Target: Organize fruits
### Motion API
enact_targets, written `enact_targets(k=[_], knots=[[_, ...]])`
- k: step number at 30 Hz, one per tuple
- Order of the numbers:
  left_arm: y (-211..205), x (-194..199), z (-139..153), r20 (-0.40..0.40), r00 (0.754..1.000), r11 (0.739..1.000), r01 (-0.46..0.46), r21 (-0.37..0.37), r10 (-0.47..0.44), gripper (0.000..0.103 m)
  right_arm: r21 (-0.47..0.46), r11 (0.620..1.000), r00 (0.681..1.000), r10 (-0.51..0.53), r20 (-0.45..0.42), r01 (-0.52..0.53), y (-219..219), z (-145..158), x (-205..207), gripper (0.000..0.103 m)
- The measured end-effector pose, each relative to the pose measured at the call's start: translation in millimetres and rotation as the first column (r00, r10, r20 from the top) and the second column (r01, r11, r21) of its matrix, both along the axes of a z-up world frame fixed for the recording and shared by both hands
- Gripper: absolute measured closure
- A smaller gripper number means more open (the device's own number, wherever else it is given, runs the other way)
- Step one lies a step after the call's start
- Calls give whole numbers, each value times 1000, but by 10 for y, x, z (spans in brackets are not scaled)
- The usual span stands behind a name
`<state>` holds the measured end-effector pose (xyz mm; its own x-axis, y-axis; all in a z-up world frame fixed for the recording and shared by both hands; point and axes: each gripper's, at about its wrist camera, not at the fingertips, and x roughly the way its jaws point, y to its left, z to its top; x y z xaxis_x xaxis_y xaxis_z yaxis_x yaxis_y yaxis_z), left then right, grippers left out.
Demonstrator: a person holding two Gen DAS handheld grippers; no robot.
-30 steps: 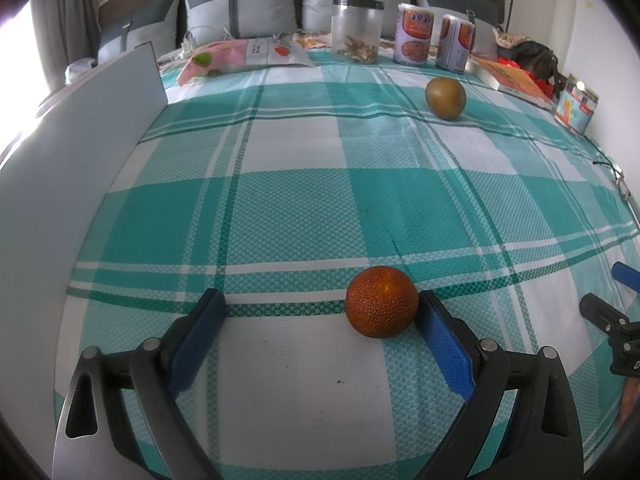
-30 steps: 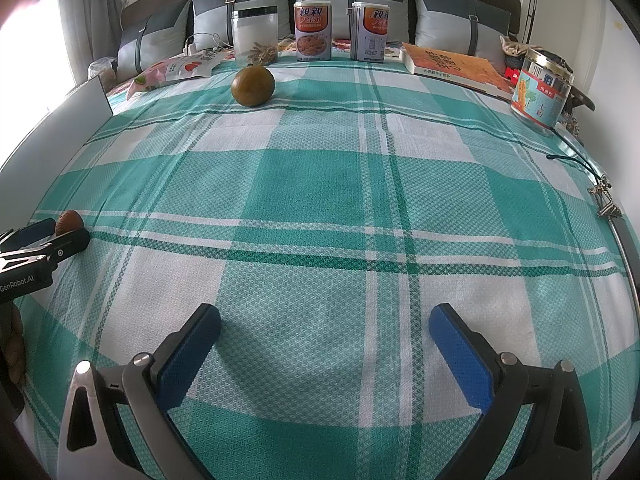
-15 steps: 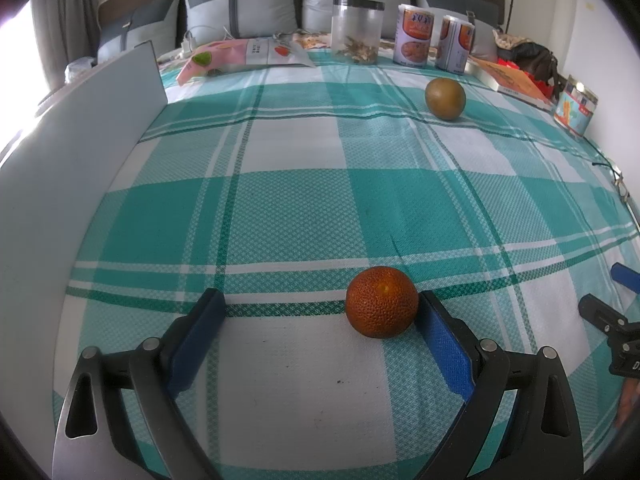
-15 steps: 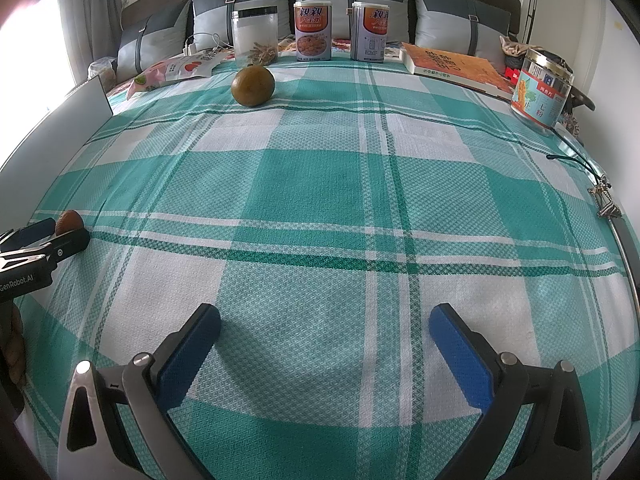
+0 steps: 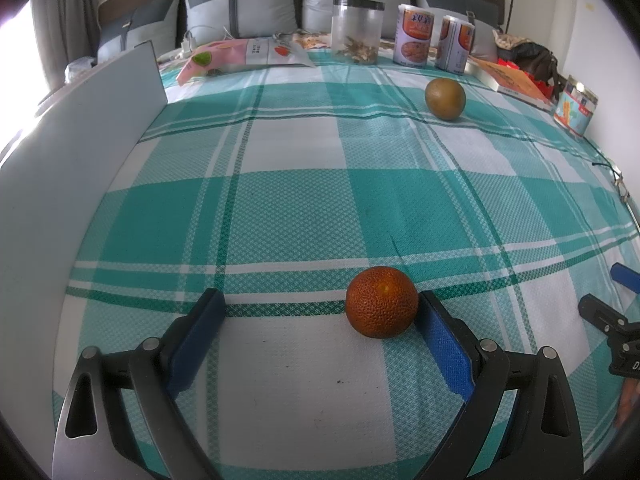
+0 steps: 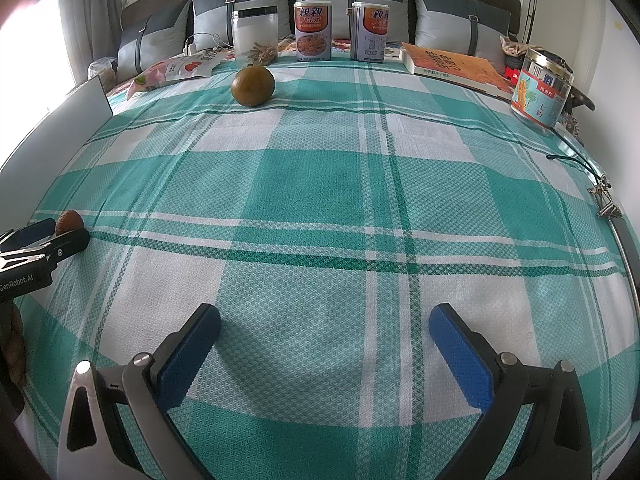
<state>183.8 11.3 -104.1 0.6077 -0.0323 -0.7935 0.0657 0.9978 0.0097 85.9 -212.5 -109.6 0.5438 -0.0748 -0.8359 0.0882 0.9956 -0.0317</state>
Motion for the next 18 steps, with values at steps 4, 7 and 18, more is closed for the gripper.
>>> enact_targets(k=[4,7,18], knots=[[0,4,0,0,1000,1000,0,0,0,7,0,1000,1000,0,0,0,3,-1,-1,0],[1,0,-1,0,1000,1000,0,0,0,7,0,1000,1000,0,0,0,4,-3,-1,0],[-1,6,-8,0,1000,1000,-1,-1,1,7,265,964,993,-63,96,35,-229,269,517,0]])
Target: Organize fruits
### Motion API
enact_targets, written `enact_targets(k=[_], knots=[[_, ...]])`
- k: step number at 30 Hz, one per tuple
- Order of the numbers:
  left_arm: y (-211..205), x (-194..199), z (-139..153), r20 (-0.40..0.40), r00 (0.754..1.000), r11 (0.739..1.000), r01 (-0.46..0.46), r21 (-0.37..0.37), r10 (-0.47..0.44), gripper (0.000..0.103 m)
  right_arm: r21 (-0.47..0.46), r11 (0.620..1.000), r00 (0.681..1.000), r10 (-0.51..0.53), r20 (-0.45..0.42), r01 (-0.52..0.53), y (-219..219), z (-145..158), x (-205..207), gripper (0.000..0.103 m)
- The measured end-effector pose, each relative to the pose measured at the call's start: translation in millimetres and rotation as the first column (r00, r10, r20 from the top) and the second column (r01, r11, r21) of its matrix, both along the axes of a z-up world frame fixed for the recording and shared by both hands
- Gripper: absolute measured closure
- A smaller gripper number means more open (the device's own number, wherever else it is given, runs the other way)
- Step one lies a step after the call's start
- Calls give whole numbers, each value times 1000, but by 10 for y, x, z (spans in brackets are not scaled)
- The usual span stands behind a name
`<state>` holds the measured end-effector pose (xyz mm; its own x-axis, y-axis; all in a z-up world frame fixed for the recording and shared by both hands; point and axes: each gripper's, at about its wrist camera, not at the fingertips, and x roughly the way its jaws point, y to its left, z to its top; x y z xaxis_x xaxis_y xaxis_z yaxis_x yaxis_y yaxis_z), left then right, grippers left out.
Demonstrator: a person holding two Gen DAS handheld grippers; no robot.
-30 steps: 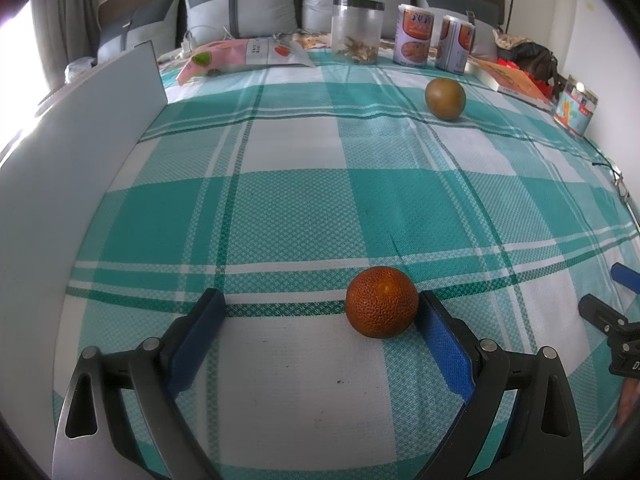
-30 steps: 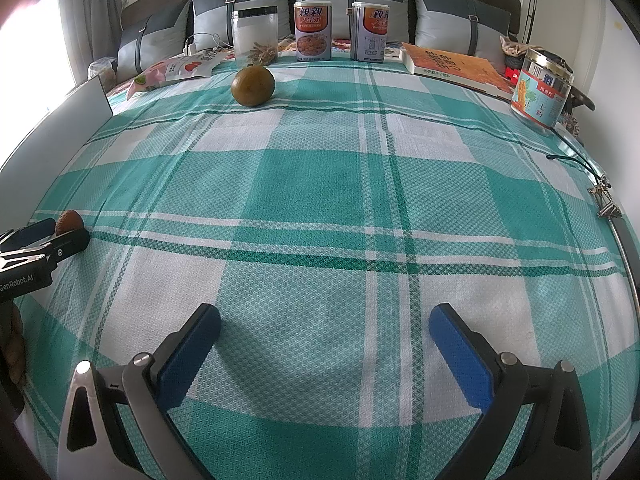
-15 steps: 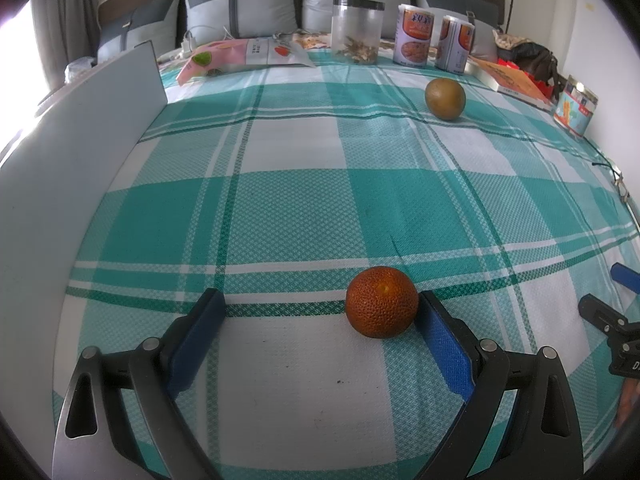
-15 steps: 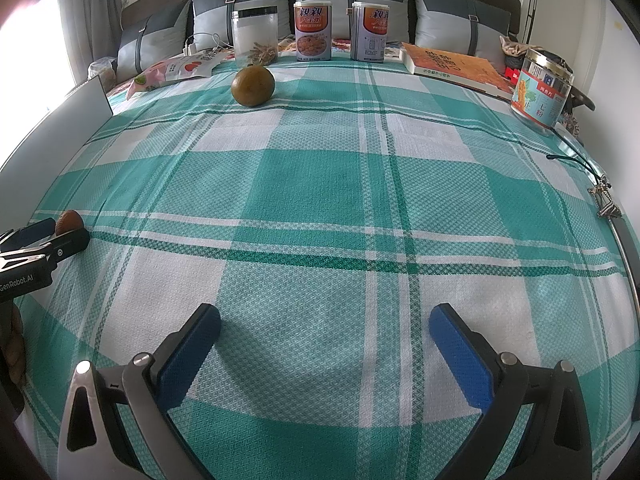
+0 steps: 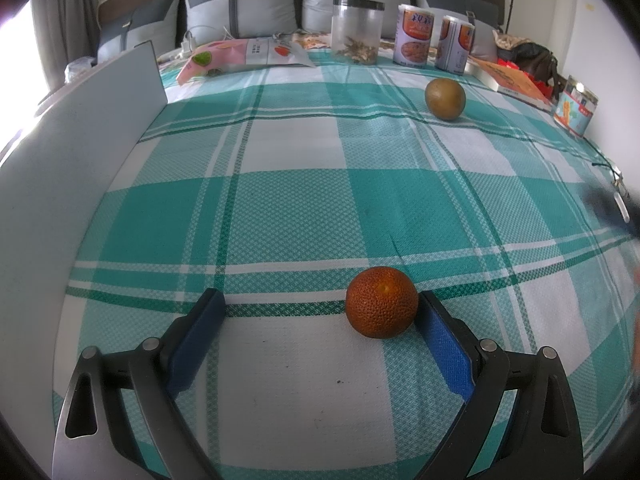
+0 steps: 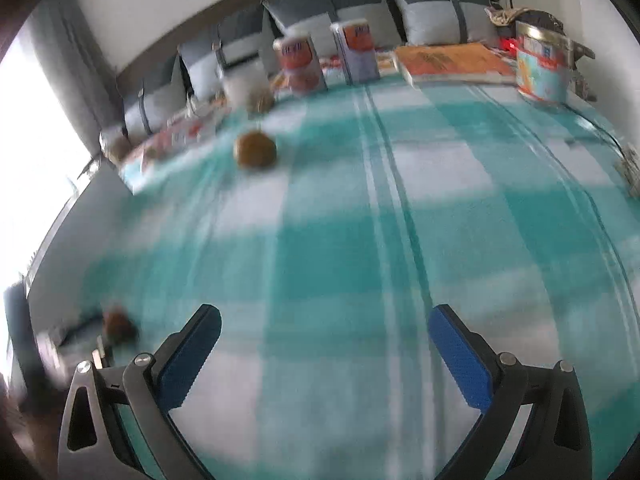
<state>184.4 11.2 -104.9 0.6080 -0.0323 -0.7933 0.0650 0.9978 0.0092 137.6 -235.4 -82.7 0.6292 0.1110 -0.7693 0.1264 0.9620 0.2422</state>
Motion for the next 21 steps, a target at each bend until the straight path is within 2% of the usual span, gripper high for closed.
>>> enact_targets(k=[3,7,9,10,11,13,14,15,17,19,21], knots=[[12,-2,10,-1,1000,1000,3,-17,-3,7,-42,995,996,93,19,-92,197,40,647,2],[34,-26,61,-32,998,996,55,-63,-58,8,-123,978,985,167,-29,-170,528,-88,1543,12],[-6,-31,92,-32,996,994,84,-69,-87,10,-139,972,981,178,-78,-188,616,-186,1789,28],[-48,-19,102,-31,995,994,93,-63,-96,10,-131,970,976,193,-103,-206,643,-235,1885,54],[-66,-4,107,-29,995,994,96,-60,-98,10,-117,971,974,198,-108,-210,643,-252,1914,55],[-109,34,131,-10,995,993,94,-68,-95,24,-102,977,980,176,-95,-185,611,-213,1863,55],[-128,53,126,-10,995,992,98,-83,-100,51,-71,981,982,172,-81,-178,571,-188,1791,56],[-160,91,93,-33,993,990,106,-93,-109,65,-52,983,983,169,-75,-173,525,-168,1726,56],[-193,83,101,-16,992,989,121,-82,-123,73,-26,987,985,154,-76,-157,418,-132,1527,56],[-177,44,127,-29,992,988,116,-102,-120,74,24,989,986,144,-88,-143,316,-100,1299,56],[-79,-80,256,-30,994,981,98,-168,-104,74,46,988,983,151,-104,-147,280,-55,1073,56]])
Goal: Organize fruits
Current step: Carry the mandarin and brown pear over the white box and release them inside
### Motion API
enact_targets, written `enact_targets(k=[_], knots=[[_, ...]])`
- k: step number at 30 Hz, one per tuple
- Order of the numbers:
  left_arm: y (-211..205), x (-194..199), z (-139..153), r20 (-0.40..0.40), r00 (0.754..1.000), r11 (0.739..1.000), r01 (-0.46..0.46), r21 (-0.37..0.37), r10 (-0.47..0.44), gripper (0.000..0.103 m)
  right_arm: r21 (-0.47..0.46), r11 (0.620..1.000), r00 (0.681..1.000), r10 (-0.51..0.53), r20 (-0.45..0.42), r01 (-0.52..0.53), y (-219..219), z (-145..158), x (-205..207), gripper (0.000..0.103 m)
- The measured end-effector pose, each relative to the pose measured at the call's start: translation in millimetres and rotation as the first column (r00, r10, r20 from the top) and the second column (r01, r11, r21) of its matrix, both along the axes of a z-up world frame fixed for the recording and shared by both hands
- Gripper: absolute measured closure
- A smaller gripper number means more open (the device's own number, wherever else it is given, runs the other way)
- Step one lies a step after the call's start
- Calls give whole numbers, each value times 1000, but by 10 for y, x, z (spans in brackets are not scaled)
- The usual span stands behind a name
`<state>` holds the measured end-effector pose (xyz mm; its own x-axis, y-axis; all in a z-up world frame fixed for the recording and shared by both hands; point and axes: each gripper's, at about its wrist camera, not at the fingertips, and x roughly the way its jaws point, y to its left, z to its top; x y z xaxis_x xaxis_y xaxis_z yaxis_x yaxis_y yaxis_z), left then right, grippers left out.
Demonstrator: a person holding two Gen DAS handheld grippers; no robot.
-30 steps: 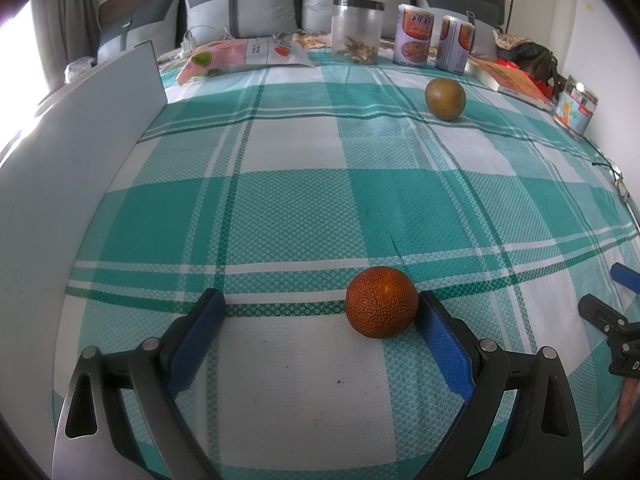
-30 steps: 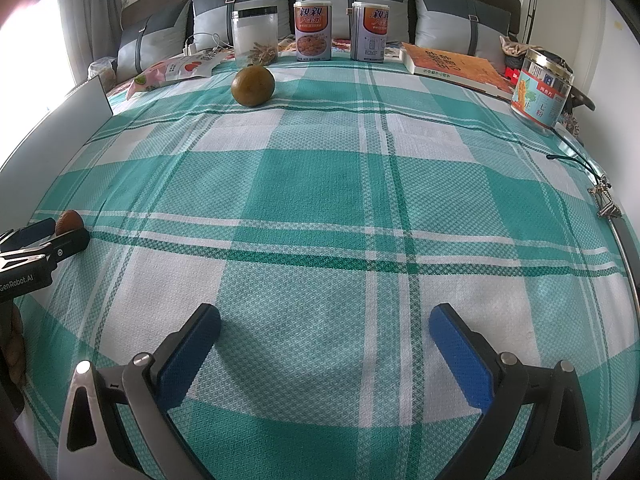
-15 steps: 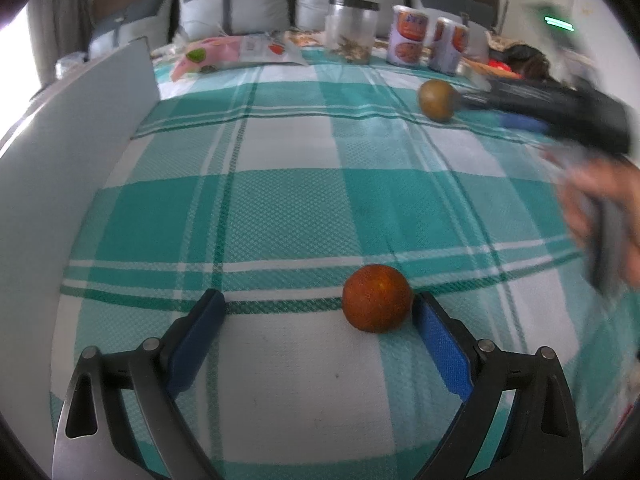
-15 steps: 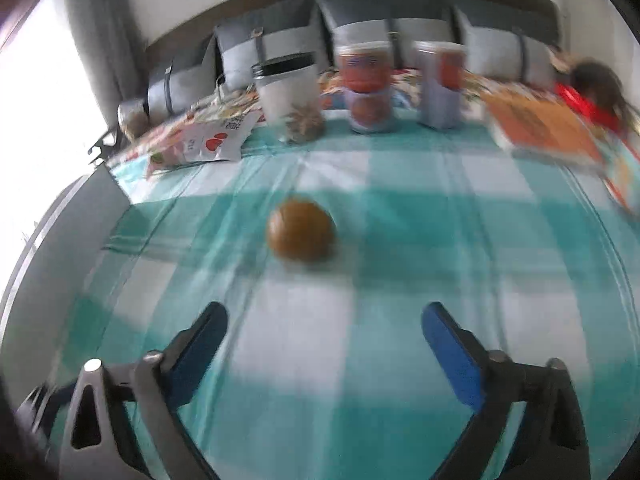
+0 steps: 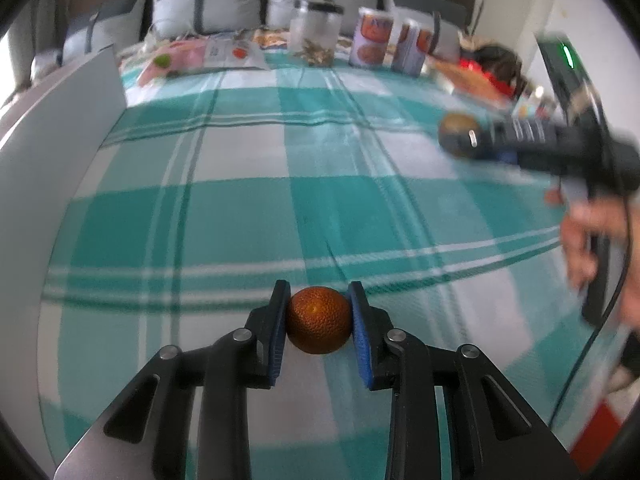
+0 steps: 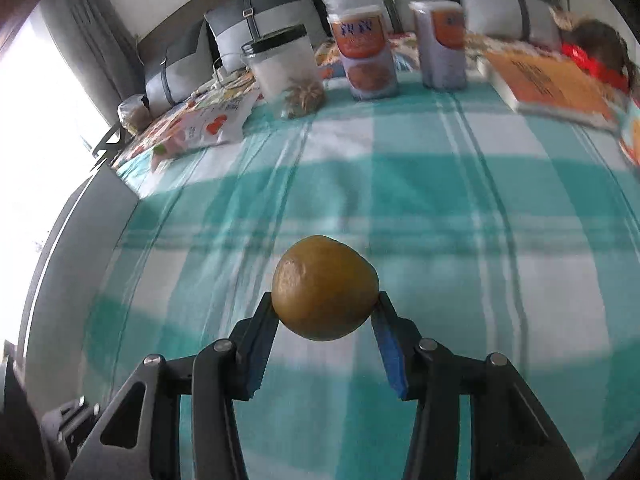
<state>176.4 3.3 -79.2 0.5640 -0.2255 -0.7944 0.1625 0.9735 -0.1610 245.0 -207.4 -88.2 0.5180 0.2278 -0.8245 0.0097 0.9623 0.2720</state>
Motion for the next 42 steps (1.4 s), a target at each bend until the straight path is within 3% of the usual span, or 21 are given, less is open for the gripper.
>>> enact_targets(k=[5,9,12,17,20,23,27,30,31,32,33,34,35,38,42], knots=[[534,-428,573,-3,998,982,-66,-178,67,74,53,995,996,88,-5,-88,245,223,-431,55],[1297,-748,1102,15,981,942,-182,-281,194,74,108,972,978,209,-6,-207,809,436,-506,56],[2011,-890,1411,23,948,904,-296,-308,319,74,163,939,953,302,26,-302,1379,685,-500,56],[2870,-970,1507,22,889,866,-439,-241,457,74,233,855,886,451,106,-463,2425,1173,-513,55],[3132,-958,1309,-23,871,857,-488,-164,491,74,220,785,815,568,116,-579,3115,1349,-596,55],[3249,-901,951,-116,856,848,-516,-118,504,74,196,701,721,691,51,-686,3750,1297,-698,55],[3391,-833,638,-215,818,830,-555,-56,533,73,140,622,611,783,-120,-770,4415,945,-915,55],[3430,-853,577,-230,810,827,-561,-32,540,71,77,576,551,808,-208,-814,4627,729,-1076,55],[3431,-853,576,-226,808,827,-562,-20,543,68,46,551,527,817,-235,-833,4683,650,-1138,55],[3436,-845,567,-220,811,829,-559,-17,542,59,18,536,514,819,-255,-844,4719,599,-1177,55],[3431,-851,569,-202,818,833,-553,-24,538,46,-25,521,509,821,-260,-853,4762,565,-1233,54],[3462,-863,608,-185,821,833,-552,-22,540,40,-59,517,514,820,-251,-854,4785,551,-1230,51],[3477,-895,634,-155,822,831,-556,-6,549,33,-85,522,526,815,-243,-849,4805,554,-1241,38],[3467,-1041,804,-48,821,822,-567,51,569,29,-131,566,581,794,-179,-814,4721,666,-1265,15],[3306,-1257,1182,109,835,823,-550,143,539,21,-174,629,648,758,-80,-757,4539,935,-1292,14]])
